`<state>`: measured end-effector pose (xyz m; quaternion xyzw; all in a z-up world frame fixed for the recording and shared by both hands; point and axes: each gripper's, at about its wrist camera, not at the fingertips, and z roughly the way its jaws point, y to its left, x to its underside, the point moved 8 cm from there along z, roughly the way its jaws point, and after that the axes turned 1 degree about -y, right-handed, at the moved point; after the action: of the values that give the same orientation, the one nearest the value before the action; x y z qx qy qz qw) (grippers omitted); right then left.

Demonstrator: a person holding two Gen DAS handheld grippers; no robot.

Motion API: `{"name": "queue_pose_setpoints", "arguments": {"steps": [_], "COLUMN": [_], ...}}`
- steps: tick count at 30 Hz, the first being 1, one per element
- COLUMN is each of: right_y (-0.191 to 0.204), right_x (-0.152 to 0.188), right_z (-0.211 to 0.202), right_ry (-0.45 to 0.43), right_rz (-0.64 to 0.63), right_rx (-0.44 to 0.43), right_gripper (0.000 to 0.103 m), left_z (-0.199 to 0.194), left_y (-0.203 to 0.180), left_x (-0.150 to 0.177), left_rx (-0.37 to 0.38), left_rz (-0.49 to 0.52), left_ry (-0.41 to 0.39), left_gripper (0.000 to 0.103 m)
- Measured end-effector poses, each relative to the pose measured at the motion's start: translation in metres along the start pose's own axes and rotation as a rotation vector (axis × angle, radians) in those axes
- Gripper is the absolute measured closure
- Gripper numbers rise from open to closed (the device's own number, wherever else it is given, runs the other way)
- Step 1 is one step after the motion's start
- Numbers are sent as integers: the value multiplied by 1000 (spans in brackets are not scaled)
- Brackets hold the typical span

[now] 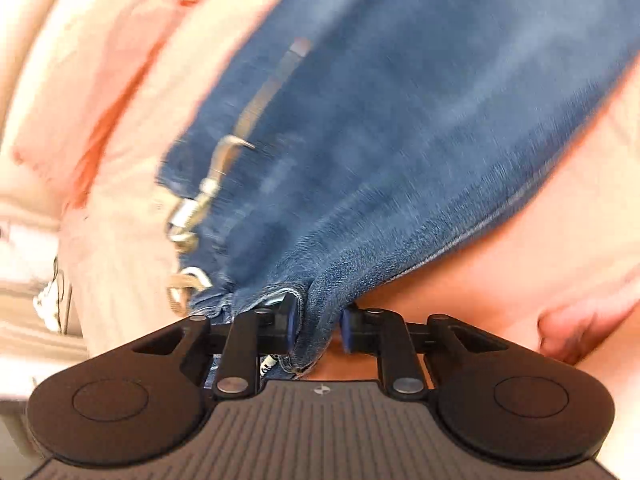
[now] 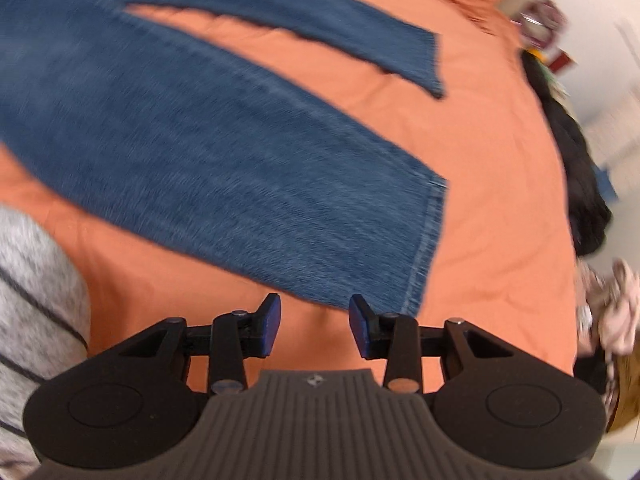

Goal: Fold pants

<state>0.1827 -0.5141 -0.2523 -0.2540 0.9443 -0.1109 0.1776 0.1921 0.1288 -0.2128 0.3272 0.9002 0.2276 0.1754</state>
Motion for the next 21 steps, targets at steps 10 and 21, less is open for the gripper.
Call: {"name": "queue_pose_setpoints", "arguments": {"steps": [10, 21], "right_y": [20, -27], "right_x": [2, -16], "right_z": [41, 7], "right_ry": [55, -112], "right_rz": [-251, -84], "right_rx": [-6, 120], "right_gripper": [65, 103], "left_z": [-39, -52], "left_y": [37, 50], "left_x": [-29, -31], "left_rx": [-31, -50], "left_rz": [-281, -383], "left_ry": [-92, -119], "left_gripper": [84, 84]}}
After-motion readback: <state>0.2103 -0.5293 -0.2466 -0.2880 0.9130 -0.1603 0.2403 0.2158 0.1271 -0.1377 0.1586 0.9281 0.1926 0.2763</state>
